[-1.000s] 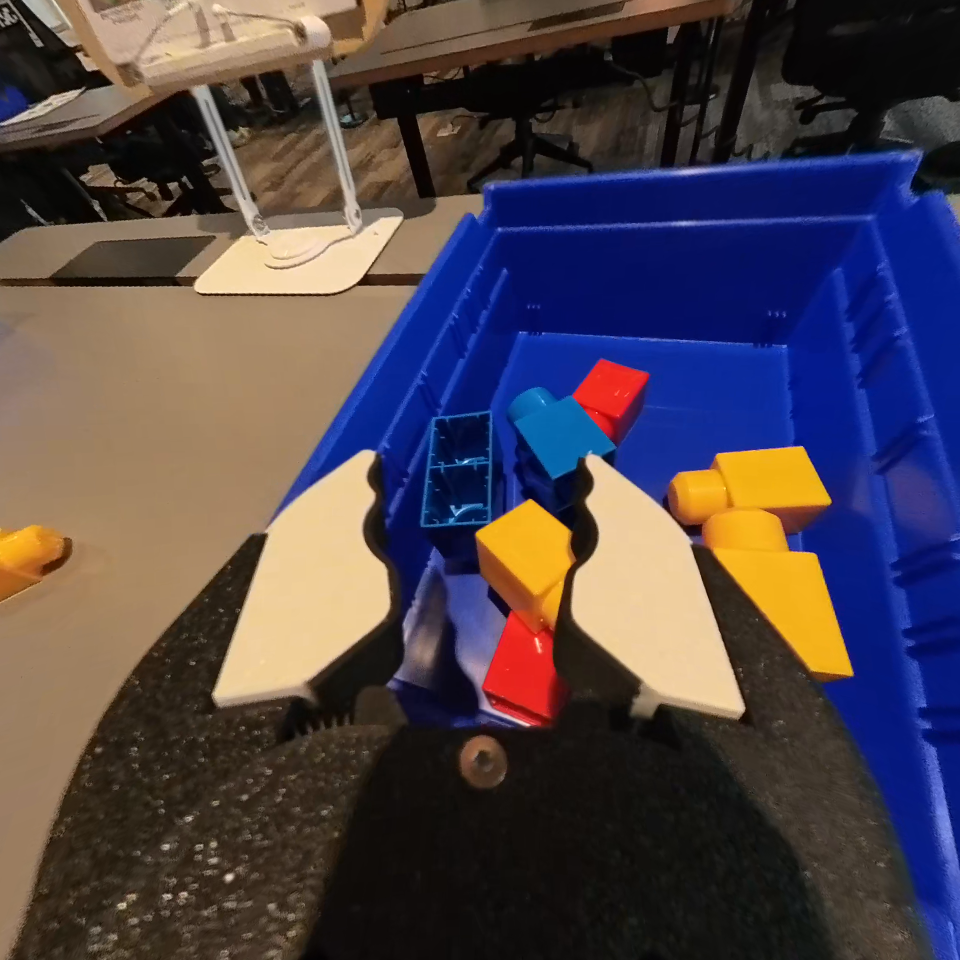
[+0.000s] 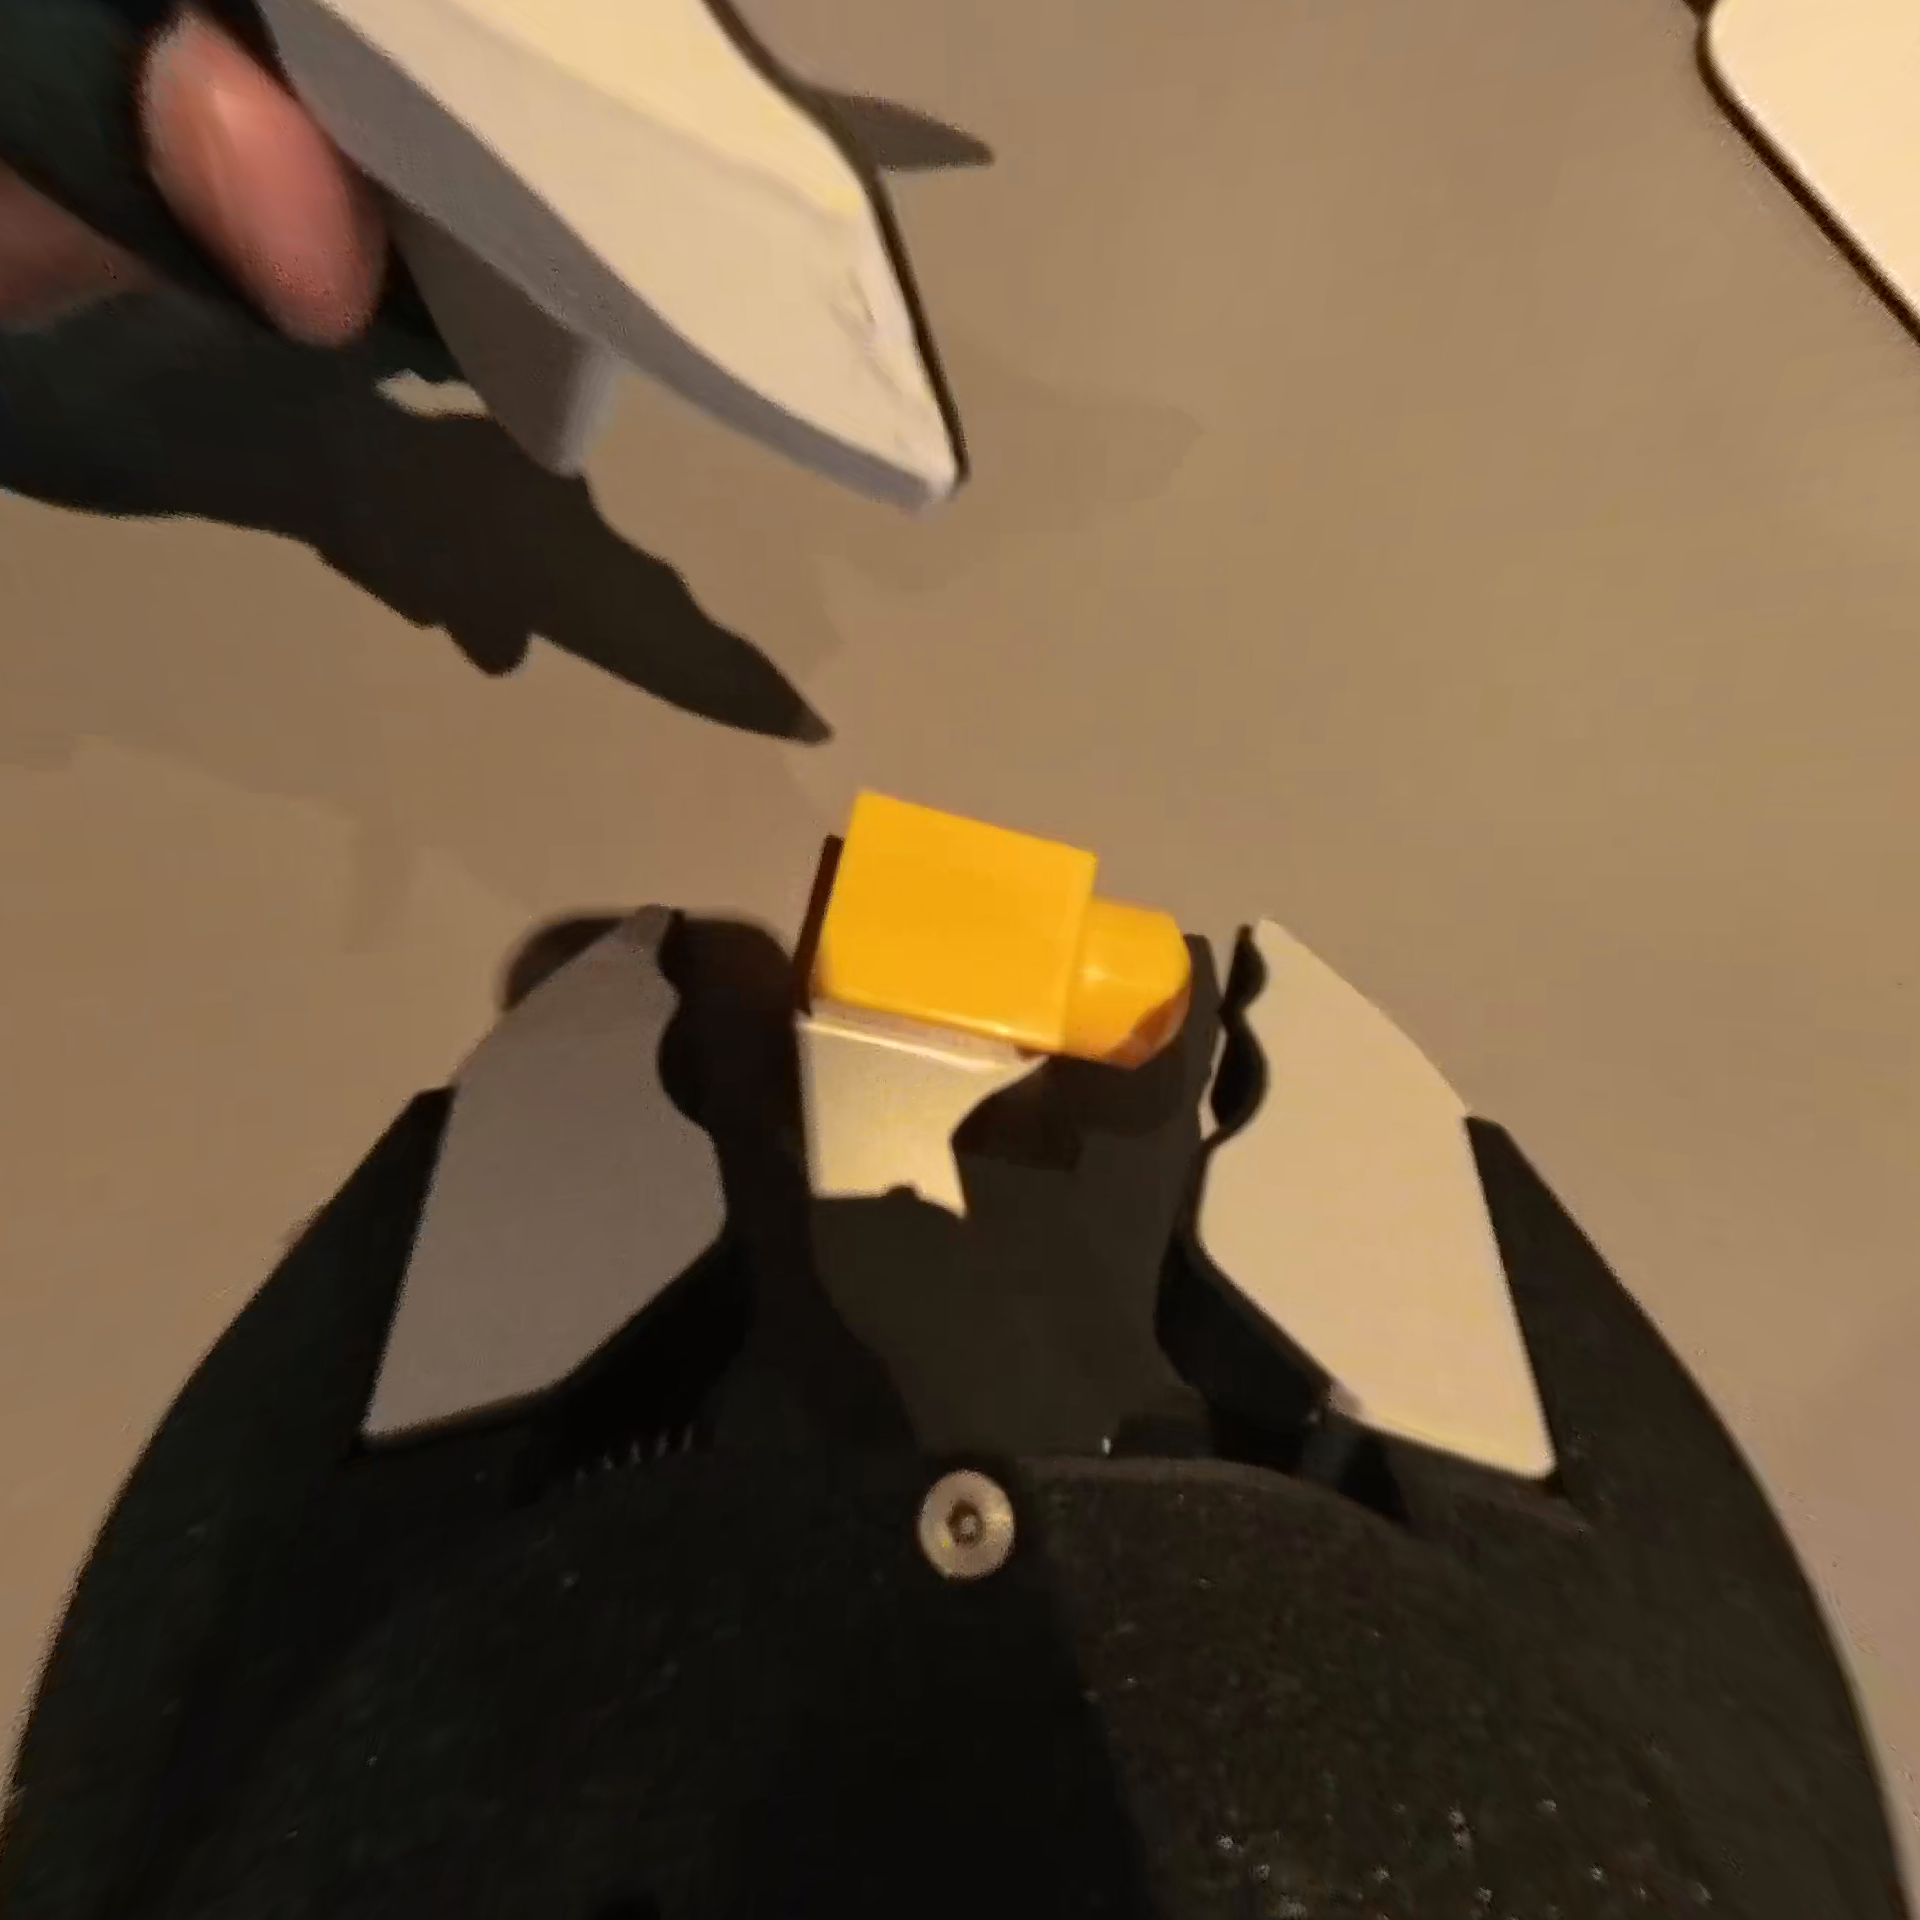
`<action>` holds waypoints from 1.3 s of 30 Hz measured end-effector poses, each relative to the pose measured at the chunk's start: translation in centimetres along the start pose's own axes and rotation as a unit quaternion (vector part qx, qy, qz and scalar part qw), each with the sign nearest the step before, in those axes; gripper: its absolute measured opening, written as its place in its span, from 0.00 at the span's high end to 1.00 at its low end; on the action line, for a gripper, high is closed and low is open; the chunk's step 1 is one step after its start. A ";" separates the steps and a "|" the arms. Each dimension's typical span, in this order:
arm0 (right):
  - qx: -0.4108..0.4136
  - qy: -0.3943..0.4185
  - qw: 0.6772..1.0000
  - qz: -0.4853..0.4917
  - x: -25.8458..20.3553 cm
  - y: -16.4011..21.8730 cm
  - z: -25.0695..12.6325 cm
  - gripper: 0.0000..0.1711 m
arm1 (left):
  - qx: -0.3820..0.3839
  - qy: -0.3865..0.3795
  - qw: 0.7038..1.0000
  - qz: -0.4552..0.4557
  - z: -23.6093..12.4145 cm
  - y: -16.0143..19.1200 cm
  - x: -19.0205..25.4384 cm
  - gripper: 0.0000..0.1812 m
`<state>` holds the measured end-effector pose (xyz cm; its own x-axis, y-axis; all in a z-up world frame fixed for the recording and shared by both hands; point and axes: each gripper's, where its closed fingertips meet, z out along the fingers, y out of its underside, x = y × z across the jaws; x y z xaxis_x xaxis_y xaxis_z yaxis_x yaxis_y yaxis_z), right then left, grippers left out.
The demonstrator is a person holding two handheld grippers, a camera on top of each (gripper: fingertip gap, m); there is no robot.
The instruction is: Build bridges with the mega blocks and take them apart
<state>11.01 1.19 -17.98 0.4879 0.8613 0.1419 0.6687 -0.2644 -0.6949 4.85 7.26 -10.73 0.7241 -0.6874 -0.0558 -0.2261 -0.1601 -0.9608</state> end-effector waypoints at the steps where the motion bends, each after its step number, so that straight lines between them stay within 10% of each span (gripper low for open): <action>1: 0.001 -0.002 1.000 0.004 0.0 -0.1 0.1 0.52 | 0.001 -0.001 1.000 0.002 0.0 0.0 0.0 0.23; 8: 0.055 0.000 0.998 0.014 1.2 -1.2 -1.5 0.60 | 0.005 -0.004 1.000 -0.004 -0.1 -0.1 -0.2 0.23; 14: 0.197 0.147 0.968 0.058 11.3 -3.9 -12.6 0.60 | 0.006 -0.007 1.000 -0.004 -0.1 -0.1 -0.2 0.24; 20: 0.168 0.285 0.916 0.229 25.3 7.5 -23.3 0.60 | -0.003 -0.013 1.000 0.014 0.0 0.1 0.0 0.24; 24: 0.055 0.244 0.924 0.288 27.4 15.2 -22.3 0.60 | -0.014 -0.017 0.999 0.024 0.2 0.4 0.1 0.24; 39: -0.147 0.333 0.909 0.203 32.3 19.7 -18.6 0.59 | -0.020 -0.021 0.999 0.024 0.1 0.6 0.0 0.25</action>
<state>50.42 15.77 -14.01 0.8944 0.2382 0.3787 0.4301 -0.6908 -0.5812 4.83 7.23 -11.36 0.7380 -0.6654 -0.1126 -0.2855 -0.1566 -0.9455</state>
